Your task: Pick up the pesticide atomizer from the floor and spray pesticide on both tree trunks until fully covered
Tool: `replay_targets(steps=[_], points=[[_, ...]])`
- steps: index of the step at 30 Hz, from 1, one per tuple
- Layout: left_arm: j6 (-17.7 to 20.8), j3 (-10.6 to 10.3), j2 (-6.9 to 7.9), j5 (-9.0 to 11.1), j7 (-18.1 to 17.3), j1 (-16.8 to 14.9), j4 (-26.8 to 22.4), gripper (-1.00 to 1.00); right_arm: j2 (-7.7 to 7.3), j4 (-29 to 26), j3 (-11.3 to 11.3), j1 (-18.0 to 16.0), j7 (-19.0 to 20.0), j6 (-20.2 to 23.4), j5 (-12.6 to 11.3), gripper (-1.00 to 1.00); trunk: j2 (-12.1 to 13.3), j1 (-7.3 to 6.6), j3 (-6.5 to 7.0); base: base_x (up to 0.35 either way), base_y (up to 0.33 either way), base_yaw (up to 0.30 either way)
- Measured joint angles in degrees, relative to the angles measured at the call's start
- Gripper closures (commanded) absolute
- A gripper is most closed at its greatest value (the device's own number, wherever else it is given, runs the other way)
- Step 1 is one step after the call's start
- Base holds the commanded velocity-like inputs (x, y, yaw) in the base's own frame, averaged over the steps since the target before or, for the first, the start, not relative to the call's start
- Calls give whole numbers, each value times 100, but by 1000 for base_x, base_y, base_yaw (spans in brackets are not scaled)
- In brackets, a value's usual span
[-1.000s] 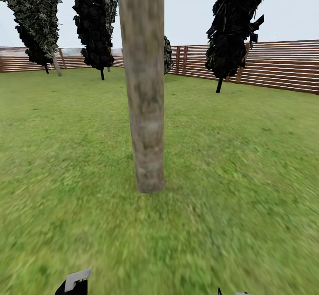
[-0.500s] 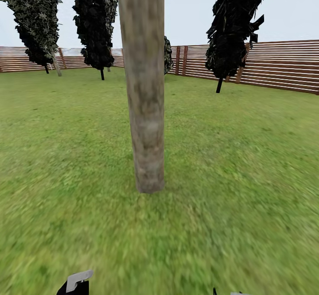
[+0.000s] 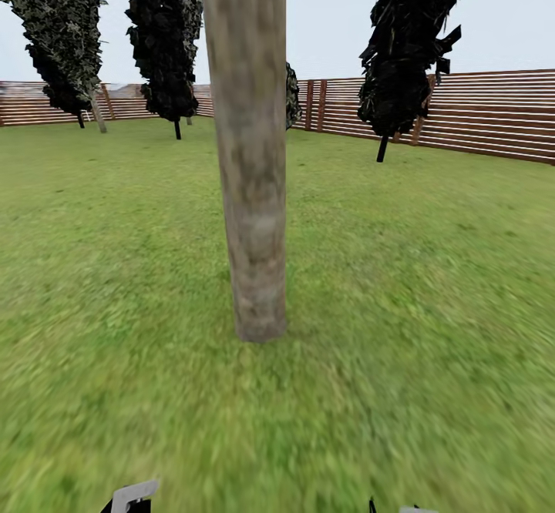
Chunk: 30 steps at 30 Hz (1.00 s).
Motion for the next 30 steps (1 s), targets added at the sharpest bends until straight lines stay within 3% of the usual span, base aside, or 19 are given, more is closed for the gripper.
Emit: replay_targets(steps=[5, 14, 20, 23, 25, 26, 29, 30], points=[[6, -1, 0, -1, 0, 14, -2, 100, -142, -11, 7, -4, 14, 7, 2, -100, 0, -1, 0, 327, 0, 0], [6, -1, 0, -2, 0, 19, -1, 100, -156, -19, 9, -2, 15, 8, 2, -100, 0, -1, 0, 335, 0, 0], [-1, 0, 19, -10, -14, 19, -51, 100, -167, -23, 14, 1, 20, 8, 4, -100, 0, 3, 0, 91, 0, 0], [3, -55, 117, -95, -84, -21, -84, 100, -175, -47, 108, -3, 44, 8, 94, -100, 0, 3, 0, 7, 0, 0], [25, -427, 223, -750, -261, -42, -82, 100, -178, -176, 665, -4, 82, 8, 595, -100, 0, 3, 0, 2, 0, 0], [41, -613, 263, -1173, -470, -47, -82, 100, -178, -355, 990, -5, 86, 20, 912, -100, 0, 3, 0, 0, 0, 0], [52, -745, 334, -1882, -1115, -102, -89, 100, -181, -790, 1436, -16, 111, 96, 1463, -100, 0, 3, 0, 0, 0, 0], [66, -769, 389, -2118, -1607, -230, -92, 100, -184, -988, 1521, -52, 231, 284, 1759, -100, 0, 3, 1, 0, 0, 0]])
